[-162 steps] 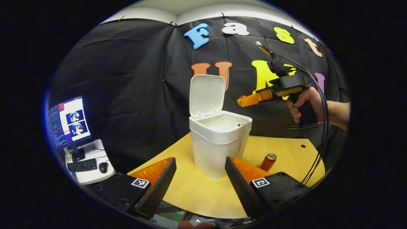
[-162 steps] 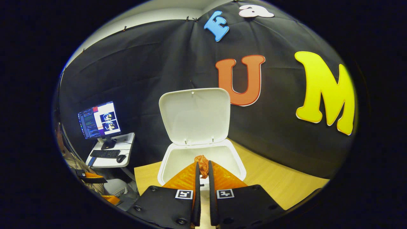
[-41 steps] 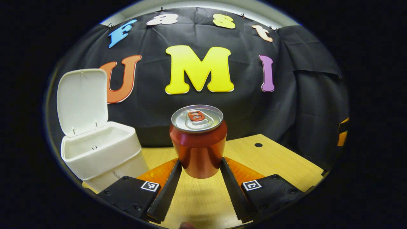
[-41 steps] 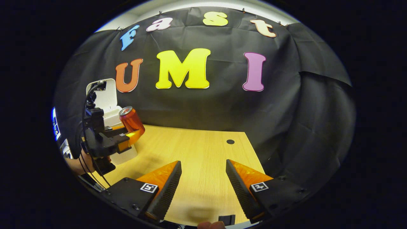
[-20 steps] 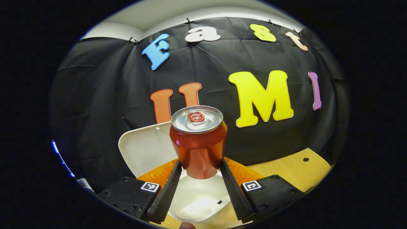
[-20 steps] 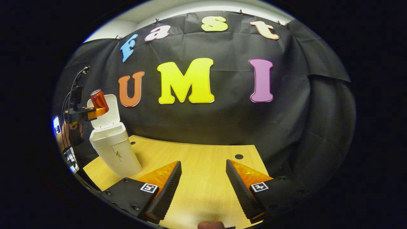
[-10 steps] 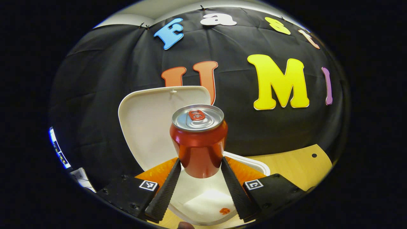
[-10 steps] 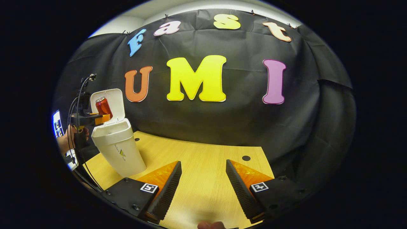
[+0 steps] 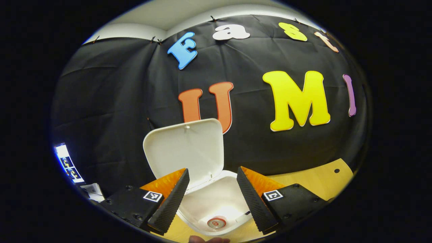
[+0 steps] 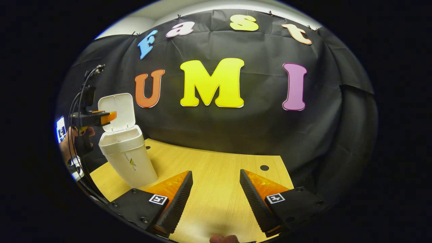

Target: Press the lid of the desktop garbage bin to open it, pick up the crumpled paper on the desktop and throw it into the bin, then pick up the pop can on the desktop and drop it into the bin, and finally close the garbage bin lid.

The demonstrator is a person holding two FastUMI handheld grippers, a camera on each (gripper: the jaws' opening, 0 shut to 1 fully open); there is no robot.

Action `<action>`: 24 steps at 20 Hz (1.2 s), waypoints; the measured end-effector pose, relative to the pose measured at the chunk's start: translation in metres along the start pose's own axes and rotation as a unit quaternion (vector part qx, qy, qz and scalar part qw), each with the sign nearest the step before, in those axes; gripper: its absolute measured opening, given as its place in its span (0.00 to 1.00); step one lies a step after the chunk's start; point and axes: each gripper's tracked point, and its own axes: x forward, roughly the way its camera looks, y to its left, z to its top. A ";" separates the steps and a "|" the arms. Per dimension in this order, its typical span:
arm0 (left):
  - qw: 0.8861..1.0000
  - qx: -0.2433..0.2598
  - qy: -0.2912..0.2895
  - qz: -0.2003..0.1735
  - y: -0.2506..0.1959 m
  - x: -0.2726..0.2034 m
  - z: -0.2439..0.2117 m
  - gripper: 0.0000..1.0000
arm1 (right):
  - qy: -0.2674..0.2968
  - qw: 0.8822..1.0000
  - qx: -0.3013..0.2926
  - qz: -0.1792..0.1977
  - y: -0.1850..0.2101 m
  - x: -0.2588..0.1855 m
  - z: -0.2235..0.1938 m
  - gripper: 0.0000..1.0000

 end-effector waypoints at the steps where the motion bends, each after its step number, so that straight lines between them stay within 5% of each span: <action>1: 1.000 -0.008 -0.018 0.007 -0.002 -0.002 0.014 0.93 | -0.001 1.000 -0.002 -0.002 -0.003 -0.002 0.001 0.90; 14: 0.984 -0.051 -0.027 0.169 0.083 0.065 0.106 0.96 | -0.023 0.999 0.011 -0.026 -0.047 -0.011 0.024 0.90; 19: 0.974 -0.092 0.043 0.200 0.103 0.108 0.075 0.96 | -0.016 0.999 0.022 -0.047 -0.066 -0.012 0.023 0.90; 24: 0.970 -0.072 0.095 0.211 0.095 0.130 0.049 0.96 | -0.008 0.998 0.024 -0.064 -0.079 -0.014 0.017 0.90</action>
